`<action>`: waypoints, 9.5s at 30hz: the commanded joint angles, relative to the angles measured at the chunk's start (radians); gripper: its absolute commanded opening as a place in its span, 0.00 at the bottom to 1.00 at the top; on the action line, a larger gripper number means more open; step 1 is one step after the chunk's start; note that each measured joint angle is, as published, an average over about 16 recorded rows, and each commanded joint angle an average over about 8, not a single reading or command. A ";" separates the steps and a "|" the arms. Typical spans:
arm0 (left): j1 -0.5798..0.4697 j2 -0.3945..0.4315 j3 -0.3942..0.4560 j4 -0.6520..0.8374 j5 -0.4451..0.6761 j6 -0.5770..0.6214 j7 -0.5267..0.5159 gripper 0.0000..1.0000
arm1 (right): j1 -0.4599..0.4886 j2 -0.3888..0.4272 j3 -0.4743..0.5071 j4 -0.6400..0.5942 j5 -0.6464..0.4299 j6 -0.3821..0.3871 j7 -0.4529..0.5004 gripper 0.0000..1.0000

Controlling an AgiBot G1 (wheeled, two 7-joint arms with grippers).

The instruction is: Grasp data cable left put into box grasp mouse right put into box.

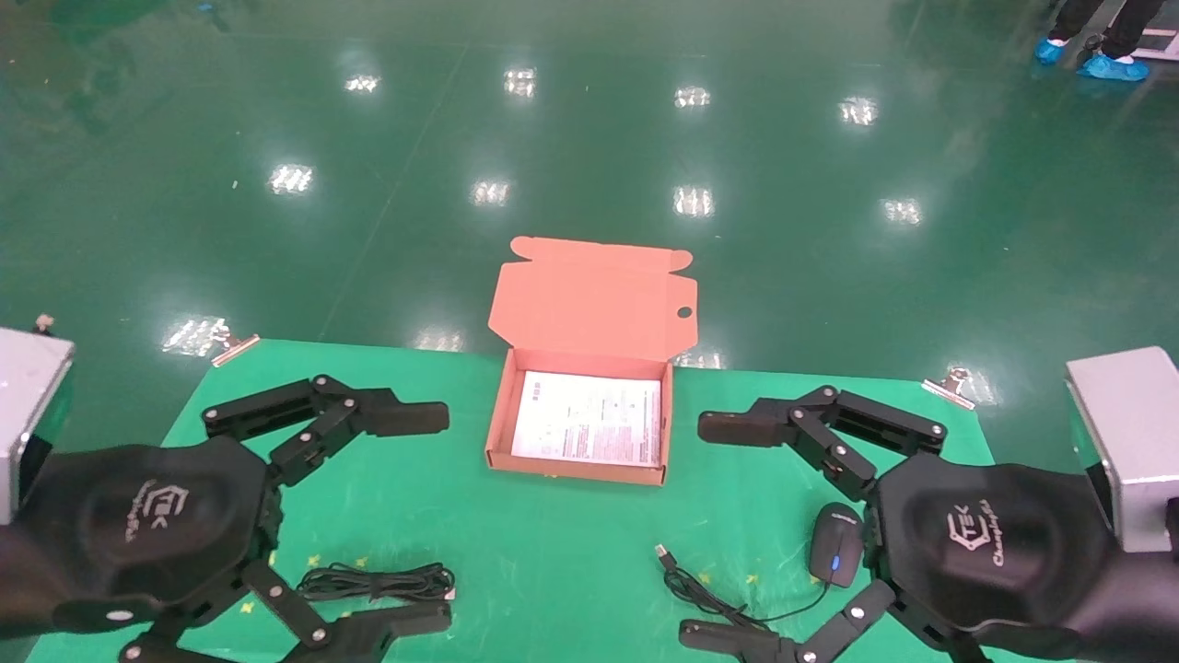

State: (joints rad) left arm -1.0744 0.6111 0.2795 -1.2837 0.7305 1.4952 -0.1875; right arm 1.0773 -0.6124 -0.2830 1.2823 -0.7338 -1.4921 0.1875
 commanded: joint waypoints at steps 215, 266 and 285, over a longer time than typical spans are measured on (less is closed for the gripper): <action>-0.510 0.455 0.458 0.285 1.412 -0.537 -0.144 0.00 | 0.650 -0.501 -0.328 -0.301 -1.176 0.528 0.015 0.00; -0.544 0.436 0.489 0.325 1.691 -0.522 -0.377 0.00 | 0.548 -0.745 -0.477 -0.839 -0.955 0.659 -0.200 0.00; -0.540 0.433 0.489 0.315 1.696 -0.518 -0.385 0.00 | 0.512 -0.758 -0.697 -0.789 -0.846 0.776 -0.389 0.46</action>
State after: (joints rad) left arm -1.6148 1.0445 0.7686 -0.9691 2.4263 0.9770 -0.5724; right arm 1.5911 -1.3706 -0.9746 0.4892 -1.5862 -0.7221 -0.1936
